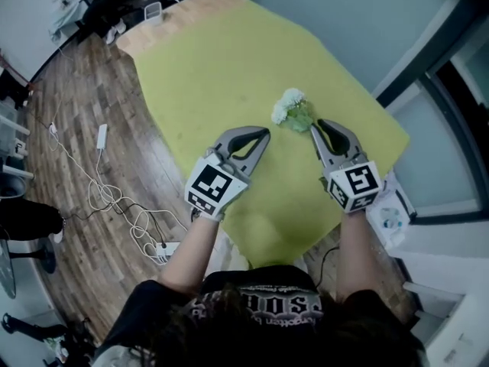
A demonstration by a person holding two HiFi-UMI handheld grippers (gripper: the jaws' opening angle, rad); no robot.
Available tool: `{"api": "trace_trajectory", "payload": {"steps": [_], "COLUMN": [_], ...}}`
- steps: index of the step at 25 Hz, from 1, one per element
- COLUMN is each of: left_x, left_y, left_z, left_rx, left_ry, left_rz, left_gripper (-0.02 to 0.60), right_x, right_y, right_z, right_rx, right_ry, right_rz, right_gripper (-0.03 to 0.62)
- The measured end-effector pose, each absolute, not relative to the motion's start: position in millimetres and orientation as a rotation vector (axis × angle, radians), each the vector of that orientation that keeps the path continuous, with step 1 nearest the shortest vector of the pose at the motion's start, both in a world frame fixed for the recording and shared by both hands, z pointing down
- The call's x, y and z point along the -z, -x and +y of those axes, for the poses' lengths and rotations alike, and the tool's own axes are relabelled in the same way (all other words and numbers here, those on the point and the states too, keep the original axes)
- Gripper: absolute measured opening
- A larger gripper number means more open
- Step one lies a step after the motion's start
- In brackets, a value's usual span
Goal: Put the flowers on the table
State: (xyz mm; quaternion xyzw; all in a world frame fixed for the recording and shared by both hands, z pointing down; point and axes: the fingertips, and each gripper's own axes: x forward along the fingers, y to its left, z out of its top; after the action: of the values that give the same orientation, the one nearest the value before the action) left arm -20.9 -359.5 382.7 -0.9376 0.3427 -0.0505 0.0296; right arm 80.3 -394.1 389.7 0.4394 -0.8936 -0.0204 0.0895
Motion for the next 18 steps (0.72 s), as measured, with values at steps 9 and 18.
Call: {"api": "trace_trajectory", "payload": {"steps": [9,18], "left_x": [-360,-357], "left_y": [20,19], "left_z": [-313,-284], "left_rx": [0.11,0.087], "left_ry": [2.897,2.927], "left_rz": [0.956,0.953], "left_gripper": [-0.002,-0.002], "right_x": [-366,-361], "right_y": [-77,-79], "right_z": [-331,-288], "right_rx": [0.106,0.079], "right_ry": [-1.441,-1.49], "right_rz": [-2.635,-2.618], "right_gripper": [0.038,0.031]}}
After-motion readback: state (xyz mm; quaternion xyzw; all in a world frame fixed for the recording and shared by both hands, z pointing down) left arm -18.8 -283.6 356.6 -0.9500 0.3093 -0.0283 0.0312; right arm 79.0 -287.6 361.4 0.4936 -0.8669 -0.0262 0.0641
